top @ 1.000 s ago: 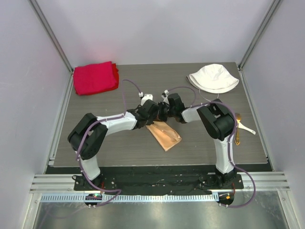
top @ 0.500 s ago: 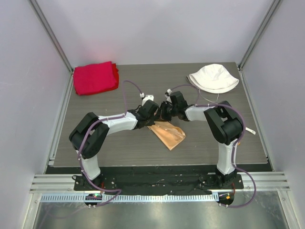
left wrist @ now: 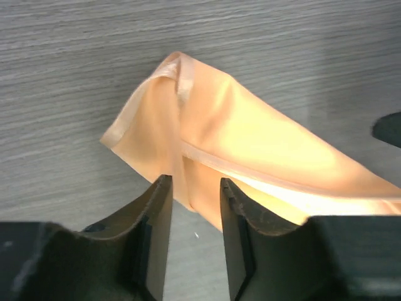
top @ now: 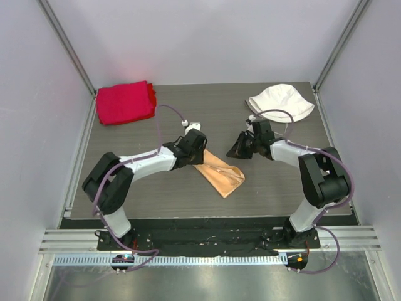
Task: Fold the napkin into a case and place the utensils inside
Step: Stuff the top corner of the smaller-rectangle-folded napkin into the folded napkin, then smooth out the smaller rectangle-folded napkin at the center of the board.
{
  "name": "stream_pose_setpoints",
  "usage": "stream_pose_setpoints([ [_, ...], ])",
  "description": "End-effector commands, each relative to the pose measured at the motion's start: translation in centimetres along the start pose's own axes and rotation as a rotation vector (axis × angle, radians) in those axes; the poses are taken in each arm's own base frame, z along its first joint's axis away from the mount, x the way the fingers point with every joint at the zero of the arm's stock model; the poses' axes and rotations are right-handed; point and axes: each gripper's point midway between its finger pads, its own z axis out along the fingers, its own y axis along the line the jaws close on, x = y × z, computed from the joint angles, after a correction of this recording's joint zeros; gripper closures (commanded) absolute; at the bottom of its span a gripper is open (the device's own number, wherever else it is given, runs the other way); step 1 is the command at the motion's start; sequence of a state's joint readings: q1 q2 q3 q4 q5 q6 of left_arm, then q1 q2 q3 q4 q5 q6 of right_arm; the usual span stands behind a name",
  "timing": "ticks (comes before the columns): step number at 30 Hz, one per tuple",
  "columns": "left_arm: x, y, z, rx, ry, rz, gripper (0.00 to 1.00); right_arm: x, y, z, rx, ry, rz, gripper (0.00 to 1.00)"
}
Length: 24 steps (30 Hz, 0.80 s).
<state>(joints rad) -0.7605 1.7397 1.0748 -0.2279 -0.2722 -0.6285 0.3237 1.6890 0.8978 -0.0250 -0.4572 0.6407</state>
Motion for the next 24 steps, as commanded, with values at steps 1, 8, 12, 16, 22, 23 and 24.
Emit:
stream_pose_setpoints([
  [1,-1.5,-2.9,-4.0,0.131,-0.004,-0.076,0.74,1.2,-3.0,-1.9,0.086,0.019,-0.027,0.94],
  [8,3.3,-8.3,-5.5,0.326,0.064,-0.124,0.94,2.4,-4.8,-2.0,0.115,0.038,-0.024,0.94],
  [12,5.3,-8.7,-4.1,0.317,0.085,-0.133,0.96,3.2,-5.4,-1.7,0.116,0.055,-0.028,0.94],
  [16,7.4,-8.2,-2.6,0.291,0.103,-0.133,0.97,4.2,-5.6,-1.6,0.093,0.072,-0.013,0.95],
  [22,8.5,-7.7,-1.5,0.268,0.113,-0.144,0.98,5.2,-3.9,-2.1,0.010,0.078,0.014,0.98],
  [23,8.5,-7.7,-1.5,0.264,0.112,-0.145,0.98,5.2,-3.5,-2.4,-0.001,0.072,0.011,0.98],
  [24,8.6,-7.7,-1.4,0.263,0.112,-0.144,0.98,5.2,-3.1,-2.5,-0.009,0.069,0.006,0.98],
])
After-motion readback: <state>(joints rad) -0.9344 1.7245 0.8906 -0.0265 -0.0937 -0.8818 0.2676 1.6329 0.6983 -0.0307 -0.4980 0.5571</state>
